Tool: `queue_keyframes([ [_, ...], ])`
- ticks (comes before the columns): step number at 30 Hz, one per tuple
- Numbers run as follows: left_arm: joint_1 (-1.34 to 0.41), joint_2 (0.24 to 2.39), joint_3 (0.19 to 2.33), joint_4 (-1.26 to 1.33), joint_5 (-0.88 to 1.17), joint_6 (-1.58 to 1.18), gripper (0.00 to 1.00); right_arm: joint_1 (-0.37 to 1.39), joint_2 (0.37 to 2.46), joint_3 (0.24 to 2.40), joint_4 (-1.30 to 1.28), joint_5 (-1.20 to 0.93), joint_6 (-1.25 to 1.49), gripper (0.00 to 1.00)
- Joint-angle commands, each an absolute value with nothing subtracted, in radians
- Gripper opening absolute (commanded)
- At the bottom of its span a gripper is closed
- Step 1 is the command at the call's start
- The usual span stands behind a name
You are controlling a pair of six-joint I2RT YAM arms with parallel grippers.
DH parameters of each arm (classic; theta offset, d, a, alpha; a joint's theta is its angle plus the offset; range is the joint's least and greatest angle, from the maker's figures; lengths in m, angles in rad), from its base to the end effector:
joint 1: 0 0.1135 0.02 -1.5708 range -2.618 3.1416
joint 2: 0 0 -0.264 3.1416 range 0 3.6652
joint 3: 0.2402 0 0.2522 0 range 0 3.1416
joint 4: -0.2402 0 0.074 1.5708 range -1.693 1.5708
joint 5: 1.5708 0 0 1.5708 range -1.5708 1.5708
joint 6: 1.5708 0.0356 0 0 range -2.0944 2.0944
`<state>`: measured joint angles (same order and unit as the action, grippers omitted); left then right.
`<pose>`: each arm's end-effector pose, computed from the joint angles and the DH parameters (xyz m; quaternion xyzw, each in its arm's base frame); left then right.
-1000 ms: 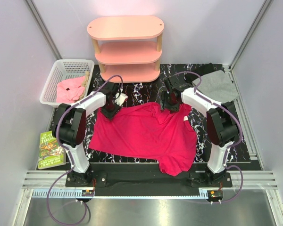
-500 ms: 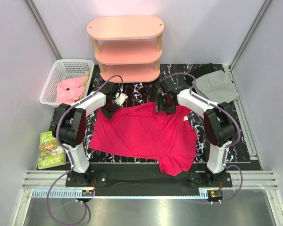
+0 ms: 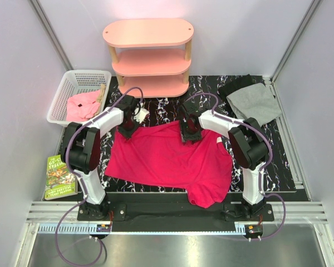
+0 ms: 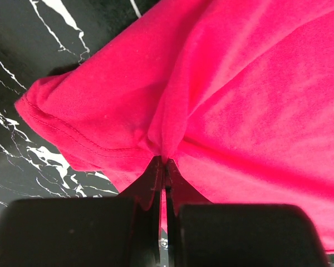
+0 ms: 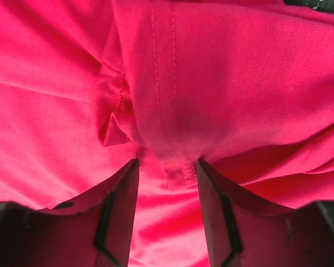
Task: Fold and stack the t-shirts
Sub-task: Flatten the tshirt out
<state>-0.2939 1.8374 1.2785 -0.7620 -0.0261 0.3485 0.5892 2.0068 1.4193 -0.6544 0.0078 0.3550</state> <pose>0.3412 -0.1023 0.1830 0.3117 0.9419 0.0163 0.1242 0.3361 0.2243 0.1632 -0.1146 0.9798 0.0710 0.1476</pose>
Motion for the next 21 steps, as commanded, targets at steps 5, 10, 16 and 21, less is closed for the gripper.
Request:
queue_keyframes([
  [5,-0.281,1.783,1.295,-0.752,-0.020,0.364,0.00,0.589,2.032,1.453,-0.650,0.041,0.339,0.42],
  [10,-0.281,1.782,1.292,-0.752,-0.018,0.364,0.00,0.588,2.028,1.468,-0.661,0.043,0.336,0.33],
  [16,-0.281,1.778,1.289,-0.752,-0.021,0.367,0.00,0.588,2.011,1.477,-0.676,0.051,0.334,0.18],
  [21,-0.281,1.769,1.292,-0.752,-0.043,0.376,0.00,0.586,1.965,1.525,-0.729,0.078,0.319,0.17],
])
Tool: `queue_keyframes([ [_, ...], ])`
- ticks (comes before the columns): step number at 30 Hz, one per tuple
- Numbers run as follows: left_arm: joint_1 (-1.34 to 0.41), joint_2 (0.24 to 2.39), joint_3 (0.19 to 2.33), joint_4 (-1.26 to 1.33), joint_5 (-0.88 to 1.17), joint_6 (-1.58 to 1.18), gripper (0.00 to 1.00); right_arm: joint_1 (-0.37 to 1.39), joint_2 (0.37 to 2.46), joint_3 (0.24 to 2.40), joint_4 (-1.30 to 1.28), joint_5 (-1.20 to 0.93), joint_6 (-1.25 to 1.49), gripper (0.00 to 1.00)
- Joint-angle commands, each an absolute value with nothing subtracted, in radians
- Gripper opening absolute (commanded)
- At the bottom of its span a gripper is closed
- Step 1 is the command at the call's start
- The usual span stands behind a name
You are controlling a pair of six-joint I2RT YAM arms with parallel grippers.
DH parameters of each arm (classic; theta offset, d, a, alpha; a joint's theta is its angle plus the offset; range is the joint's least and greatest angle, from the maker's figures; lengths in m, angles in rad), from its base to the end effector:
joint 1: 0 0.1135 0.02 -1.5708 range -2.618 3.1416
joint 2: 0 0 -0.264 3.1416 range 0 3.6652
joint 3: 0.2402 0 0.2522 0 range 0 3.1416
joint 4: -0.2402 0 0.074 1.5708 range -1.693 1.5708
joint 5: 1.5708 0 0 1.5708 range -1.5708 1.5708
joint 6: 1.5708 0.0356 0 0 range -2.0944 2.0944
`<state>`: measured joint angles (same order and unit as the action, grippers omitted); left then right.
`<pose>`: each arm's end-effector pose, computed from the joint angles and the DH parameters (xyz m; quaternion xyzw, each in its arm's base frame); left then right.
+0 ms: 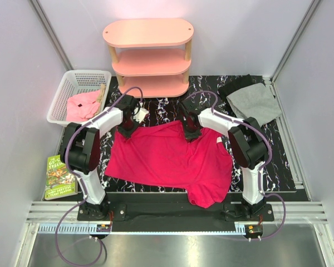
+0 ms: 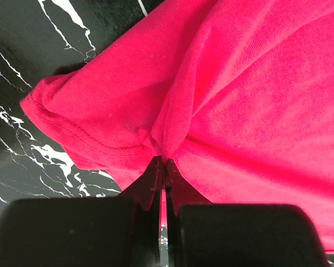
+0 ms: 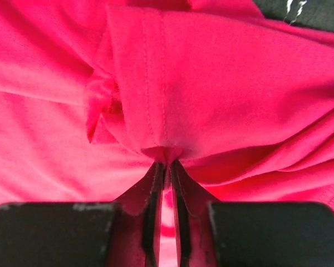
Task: Fold and stack the t-shirts
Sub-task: Flatten the tshirt out
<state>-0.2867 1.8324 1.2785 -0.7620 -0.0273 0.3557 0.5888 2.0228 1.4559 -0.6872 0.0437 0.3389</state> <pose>0.3416 -0.0997 0.1846 0.3115 0.9416 0.0179 0.1266 0.3404 0.2255 0.1659 -0.1196 0.9800 0.0512 0.1506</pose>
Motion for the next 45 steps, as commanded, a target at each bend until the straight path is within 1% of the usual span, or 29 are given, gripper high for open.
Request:
queue_keyframes([
  [1,-0.281,1.767,1.298,-0.753,-0.048,0.382,0.00,0.584,1.945,1.529,-0.736,0.080,0.315,0.17],
  [8,-0.256,1.740,1.364,-0.782,-0.080,0.406,0.00,0.575,1.853,1.592,-0.808,0.153,0.310,0.17],
  [13,-0.195,1.707,1.483,-0.825,-0.090,0.446,0.00,0.555,1.802,1.632,-0.841,0.178,0.290,0.18],
  [18,-0.160,1.704,1.557,-0.851,-0.110,0.472,0.00,0.526,1.807,1.678,-0.850,0.190,0.304,0.14],
  [23,-0.155,1.689,1.614,-0.857,-0.147,0.492,0.00,0.491,1.793,1.798,-0.887,0.264,0.284,0.11],
  [25,-0.152,1.686,1.649,-0.856,-0.167,0.509,0.00,0.444,1.783,1.868,-0.899,0.276,0.279,0.10],
  [27,-0.146,1.687,1.716,-0.861,-0.192,0.521,0.00,0.404,1.775,1.917,-0.910,0.279,0.273,0.06],
  [29,-0.144,1.687,1.785,-0.873,-0.209,0.531,0.00,0.364,1.772,1.997,-0.923,0.278,0.265,0.05],
  [31,-0.144,1.683,1.828,-0.908,-0.219,0.540,0.00,0.357,1.760,2.080,-0.954,0.302,0.250,0.05],
  [33,-0.143,1.652,1.864,-0.939,-0.225,0.551,0.00,0.357,1.726,2.118,-0.971,0.313,0.258,0.05],
  [36,-0.143,1.573,1.850,-0.962,-0.244,0.572,0.00,0.357,1.659,2.144,-1.003,0.299,0.287,0.04],
  [38,-0.143,1.522,1.806,-0.977,-0.252,0.584,0.00,0.357,1.590,2.117,-1.014,0.279,0.299,0.05],
  [42,-0.144,1.369,1.694,-1.019,-0.244,0.604,0.00,0.357,1.454,1.993,-1.028,0.262,0.333,0.05],
  [45,-0.144,1.276,1.565,-1.028,-0.256,0.615,0.00,0.357,1.352,1.929,-1.055,0.246,0.348,0.03],
])
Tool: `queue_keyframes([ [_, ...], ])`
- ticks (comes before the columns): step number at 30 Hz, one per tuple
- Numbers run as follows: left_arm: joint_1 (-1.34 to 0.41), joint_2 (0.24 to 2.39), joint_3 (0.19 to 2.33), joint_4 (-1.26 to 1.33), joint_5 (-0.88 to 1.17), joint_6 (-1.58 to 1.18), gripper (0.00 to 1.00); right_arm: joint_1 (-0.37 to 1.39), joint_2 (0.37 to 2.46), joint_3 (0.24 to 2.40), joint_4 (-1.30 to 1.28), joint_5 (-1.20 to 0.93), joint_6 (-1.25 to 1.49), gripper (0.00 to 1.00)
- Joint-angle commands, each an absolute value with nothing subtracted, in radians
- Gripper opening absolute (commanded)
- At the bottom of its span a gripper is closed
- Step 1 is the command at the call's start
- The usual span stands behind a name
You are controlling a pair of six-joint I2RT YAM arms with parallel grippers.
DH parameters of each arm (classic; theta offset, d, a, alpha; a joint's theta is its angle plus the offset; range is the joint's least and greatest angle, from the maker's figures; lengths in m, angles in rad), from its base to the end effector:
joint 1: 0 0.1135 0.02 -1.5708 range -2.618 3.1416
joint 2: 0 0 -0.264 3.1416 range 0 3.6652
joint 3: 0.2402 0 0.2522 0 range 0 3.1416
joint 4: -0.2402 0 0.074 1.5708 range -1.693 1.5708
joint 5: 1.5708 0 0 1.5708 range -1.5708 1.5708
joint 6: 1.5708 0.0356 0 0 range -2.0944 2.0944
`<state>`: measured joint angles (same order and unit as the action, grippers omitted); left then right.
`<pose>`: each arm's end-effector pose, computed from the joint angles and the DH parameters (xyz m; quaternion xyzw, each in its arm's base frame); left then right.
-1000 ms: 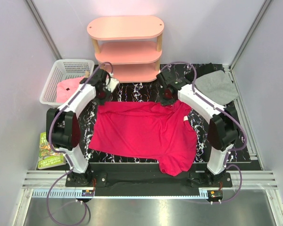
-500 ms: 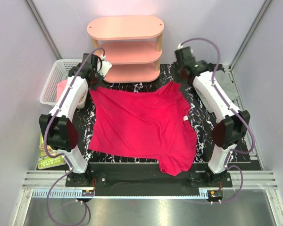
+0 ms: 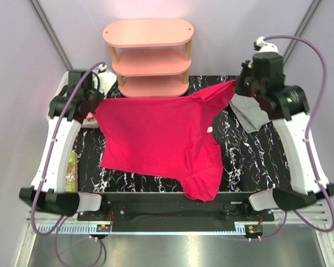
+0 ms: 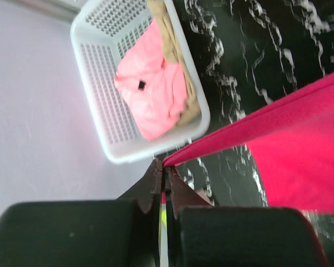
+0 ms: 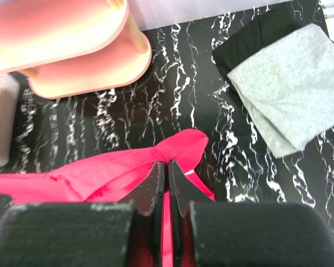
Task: Fold and stack the t-shirts
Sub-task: Flatten the tshirt out
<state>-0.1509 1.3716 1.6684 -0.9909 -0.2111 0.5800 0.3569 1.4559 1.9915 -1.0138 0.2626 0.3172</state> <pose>0.2662 -0.0329 0.4317 0.2800 0.8569 0.1831 0.3921 0.2525 0.0843 0.5025 0.0512 0.8483 0.0648 0.5231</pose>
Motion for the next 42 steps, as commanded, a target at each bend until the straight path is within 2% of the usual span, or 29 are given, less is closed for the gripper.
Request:
queue_keyframes([
  [1,-0.144,1.232,1.548,-1.028,-0.262,0.618,0.00,0.357,1.295,1.919,-1.061,0.238,0.356,0.03],
  [5,-0.144,1.134,1.560,-1.060,-0.267,0.607,0.00,0.357,1.152,1.896,-1.121,0.184,0.367,0.02],
  [10,-0.144,1.040,1.782,-1.222,-0.215,0.554,0.00,0.356,1.004,1.994,-1.244,0.178,0.368,0.00],
  [13,-0.144,0.997,1.908,-1.352,-0.172,0.529,0.00,0.357,0.963,2.101,-1.337,0.150,0.388,0.00],
  [17,-0.144,0.956,2.081,-1.517,-0.123,0.515,0.00,0.348,0.974,2.388,-1.477,0.092,0.411,0.00],
  [20,-0.144,0.898,2.025,-1.542,-0.149,0.518,0.00,0.327,1.015,2.523,-1.525,0.084,0.416,0.00],
  [23,-0.144,0.858,1.878,-1.497,-0.158,0.522,0.00,0.325,1.008,2.391,-1.458,0.175,0.446,0.00],
  [26,-0.144,0.854,1.710,-1.395,-0.167,0.534,0.00,0.325,0.983,2.059,-1.261,0.236,0.469,0.00],
  [27,-0.144,0.868,1.663,-1.318,-0.175,0.543,0.00,0.325,1.014,1.937,-1.224,0.248,0.471,0.00],
  [30,-0.144,0.931,1.488,-1.151,-0.212,0.593,0.00,0.325,1.146,1.783,-1.086,0.308,0.460,0.00],
  [33,-0.144,1.067,1.376,-0.964,-0.276,0.650,0.00,0.321,1.333,1.773,-0.979,0.337,0.450,0.00],
  [38,-0.143,1.445,1.489,-0.845,-0.321,0.663,0.00,0.293,1.630,1.884,-0.916,0.359,0.410,0.00],
  [42,-0.146,1.676,1.632,-0.828,-0.347,0.667,0.00,0.255,1.770,1.971,-0.908,0.380,0.384,0.00],
])
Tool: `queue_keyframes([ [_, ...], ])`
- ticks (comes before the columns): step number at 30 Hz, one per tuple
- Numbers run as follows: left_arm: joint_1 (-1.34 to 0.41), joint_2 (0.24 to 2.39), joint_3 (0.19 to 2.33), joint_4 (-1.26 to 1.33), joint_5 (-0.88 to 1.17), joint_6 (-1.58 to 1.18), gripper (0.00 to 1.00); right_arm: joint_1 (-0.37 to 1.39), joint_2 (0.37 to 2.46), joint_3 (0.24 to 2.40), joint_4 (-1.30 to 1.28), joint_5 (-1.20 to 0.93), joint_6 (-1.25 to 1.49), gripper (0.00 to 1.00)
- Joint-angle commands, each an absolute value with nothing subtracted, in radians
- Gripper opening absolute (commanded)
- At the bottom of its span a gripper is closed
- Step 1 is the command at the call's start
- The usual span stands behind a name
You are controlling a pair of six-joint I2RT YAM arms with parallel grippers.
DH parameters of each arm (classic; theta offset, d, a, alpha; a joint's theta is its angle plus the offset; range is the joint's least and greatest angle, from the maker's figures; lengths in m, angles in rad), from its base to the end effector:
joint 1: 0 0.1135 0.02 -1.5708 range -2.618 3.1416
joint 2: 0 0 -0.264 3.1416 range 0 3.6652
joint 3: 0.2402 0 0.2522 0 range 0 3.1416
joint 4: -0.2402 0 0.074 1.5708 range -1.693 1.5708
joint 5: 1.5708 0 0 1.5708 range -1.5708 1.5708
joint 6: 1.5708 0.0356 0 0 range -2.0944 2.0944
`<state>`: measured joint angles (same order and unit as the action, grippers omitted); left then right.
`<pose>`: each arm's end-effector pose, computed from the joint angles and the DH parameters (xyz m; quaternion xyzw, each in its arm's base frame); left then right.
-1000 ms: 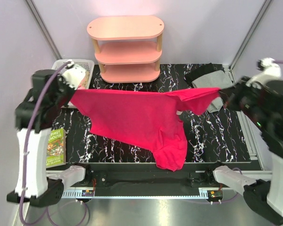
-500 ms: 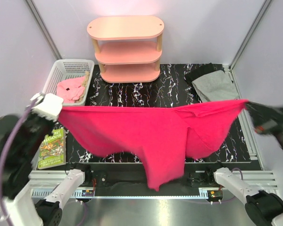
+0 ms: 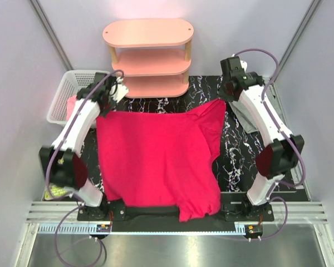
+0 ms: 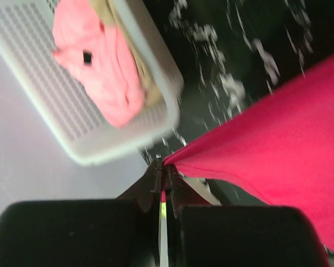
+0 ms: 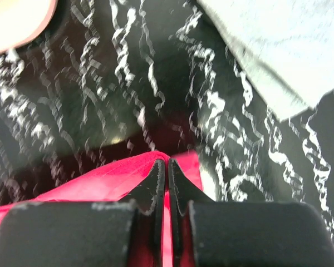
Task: Fold and stack the t-shirts
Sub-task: Flatten the tshirt out, then fold the tshirt
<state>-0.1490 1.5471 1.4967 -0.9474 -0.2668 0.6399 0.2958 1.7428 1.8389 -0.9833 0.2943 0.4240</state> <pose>0.3180 -0.0382 0.3340 0.3307 0.8922 0.1918 0.2407 0.3584 0.0984 0.3730 0.1087 0.9269 -0.0125 0.3590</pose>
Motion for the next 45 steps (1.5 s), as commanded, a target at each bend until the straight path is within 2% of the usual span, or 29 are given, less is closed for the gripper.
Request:
queue_keyframes([
  [1,-0.149,1.712,1.676,-0.828,-0.360,0.669,0.00,0.252,1.790,1.982,-0.907,0.377,0.380,0.00],
  [9,-0.167,1.879,1.784,-0.764,-0.429,0.716,0.00,0.252,1.953,2.185,-0.923,0.371,0.328,0.00],
  [12,-0.167,1.894,1.778,-0.741,-0.445,0.729,0.00,0.250,2.037,2.317,-1.000,0.350,0.318,0.00],
  [15,-0.167,1.888,1.731,-0.716,-0.446,0.727,0.00,0.255,2.065,2.353,-1.038,0.327,0.325,0.00],
  [19,-0.167,1.835,1.651,-0.684,-0.437,0.727,0.00,0.264,1.978,2.246,-1.029,0.324,0.328,0.00],
  [26,-0.169,1.735,1.462,-0.612,-0.419,0.747,0.00,0.299,1.766,1.889,-0.950,0.331,0.353,0.00],
  [34,-0.169,1.704,1.318,-0.543,-0.414,0.749,0.00,0.340,1.582,1.643,-0.936,0.339,0.379,0.00],
  [45,-0.179,1.684,1.212,-0.532,-0.391,0.727,0.00,0.393,1.488,1.333,-0.904,0.284,0.437,0.00],
])
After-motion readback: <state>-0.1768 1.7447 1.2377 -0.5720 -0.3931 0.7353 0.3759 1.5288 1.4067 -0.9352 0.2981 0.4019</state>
